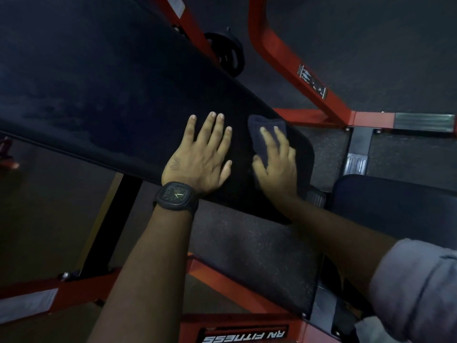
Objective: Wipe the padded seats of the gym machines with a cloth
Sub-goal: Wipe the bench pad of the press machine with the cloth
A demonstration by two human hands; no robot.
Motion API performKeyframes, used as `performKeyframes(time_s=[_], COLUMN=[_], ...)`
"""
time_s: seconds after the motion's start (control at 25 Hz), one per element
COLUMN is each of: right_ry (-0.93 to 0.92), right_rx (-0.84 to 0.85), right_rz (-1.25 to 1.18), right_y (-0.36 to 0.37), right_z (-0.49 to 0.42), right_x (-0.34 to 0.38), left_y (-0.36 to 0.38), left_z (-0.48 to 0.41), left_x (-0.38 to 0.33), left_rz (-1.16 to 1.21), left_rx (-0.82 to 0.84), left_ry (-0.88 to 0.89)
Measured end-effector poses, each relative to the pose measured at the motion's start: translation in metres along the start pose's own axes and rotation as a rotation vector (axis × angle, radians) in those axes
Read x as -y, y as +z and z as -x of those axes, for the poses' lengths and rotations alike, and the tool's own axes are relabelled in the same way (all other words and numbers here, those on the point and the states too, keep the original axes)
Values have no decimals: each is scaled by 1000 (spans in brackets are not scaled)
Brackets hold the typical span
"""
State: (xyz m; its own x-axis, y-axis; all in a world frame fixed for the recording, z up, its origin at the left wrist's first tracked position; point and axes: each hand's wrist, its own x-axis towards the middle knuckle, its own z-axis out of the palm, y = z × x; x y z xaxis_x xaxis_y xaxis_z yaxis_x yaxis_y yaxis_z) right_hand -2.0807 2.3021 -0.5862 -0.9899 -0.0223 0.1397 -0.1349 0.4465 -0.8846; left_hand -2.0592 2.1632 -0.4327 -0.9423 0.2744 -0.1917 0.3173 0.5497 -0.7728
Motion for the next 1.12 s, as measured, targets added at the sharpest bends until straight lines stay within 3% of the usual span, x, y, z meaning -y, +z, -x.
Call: performKeyframes(time_s=[0.04, 0.12, 0.16, 0.2, 0.28, 0.32, 0.36, 0.44, 0.48, 0.52, 0.6, 0.64, 0.68, 0.76, 0.8, 0.84, 0.92, 0.96, 1.0, 1.12], right_ry=[136, 690, 760, 617, 62, -39, 59, 690, 807, 668, 97, -11, 46, 541, 687, 630, 182, 60, 76, 698], right_rx=[-26, -84, -87, -88, -29, -2, -21, -115, -115, -107, -39, -4, -24, -117, -104, -74, -37, -12, -19, -118], right_rz=[-27, -180, -159, -111, -42, -16, -19, -227, -211, -124, -27, -25, -38, -225, -267, -221, -74, -3, 47, -153], right_y=[1, 5, 8, 11, 13, 12, 10, 10, 11, 13, 12, 10, 6, 8, 9, 10, 6, 5, 2, 8], right_z=[-7, -18, -14, 0, 35, 37, 29, 13, 15, 26, 61, 65, 59, 39, 33, 34, 50, 51, 45, 34], right_x=[-5, 19, 36, 47, 39, 24, 13, 21, 33, 39, 30, 18, 15, 33, 50, 61, 55, 39, 24, 30], left_y=[0, 1, 1, 1, 1, 1, 1, 1, 1, 0, 0, 0, -1, -2, -4, -6, -6, -6, -5, -2], left_z=[0, 0, 1, 1, 1, 0, 0, 1, 2, 1, 1, 2, 2, 2, 2, 3, 4, 4, 5, 6], left_x=[0, 1, 1, 1, 0, 0, 0, 0, 0, 0, -1, -1, 0, 0, -1, -4, -14, -18, -21, -25], left_rz=[0, 3, 12, 15, 2, 6, 18, 26, 23, 19, 14, 15, 18, 24, 35, 47, 70, 75, 81, 81], left_rx=[3, 0, -4, -1, -2, -6, -6, -9, -9, -4, 4, 9, 15, 23, 31, 47, 72, 74, 69, 46], left_ry=[1, -2, -7, -7, -7, -6, -5, -12, -16, -14, -2, 1, 4, 4, -1, -4, -2, 4, 7, -6])
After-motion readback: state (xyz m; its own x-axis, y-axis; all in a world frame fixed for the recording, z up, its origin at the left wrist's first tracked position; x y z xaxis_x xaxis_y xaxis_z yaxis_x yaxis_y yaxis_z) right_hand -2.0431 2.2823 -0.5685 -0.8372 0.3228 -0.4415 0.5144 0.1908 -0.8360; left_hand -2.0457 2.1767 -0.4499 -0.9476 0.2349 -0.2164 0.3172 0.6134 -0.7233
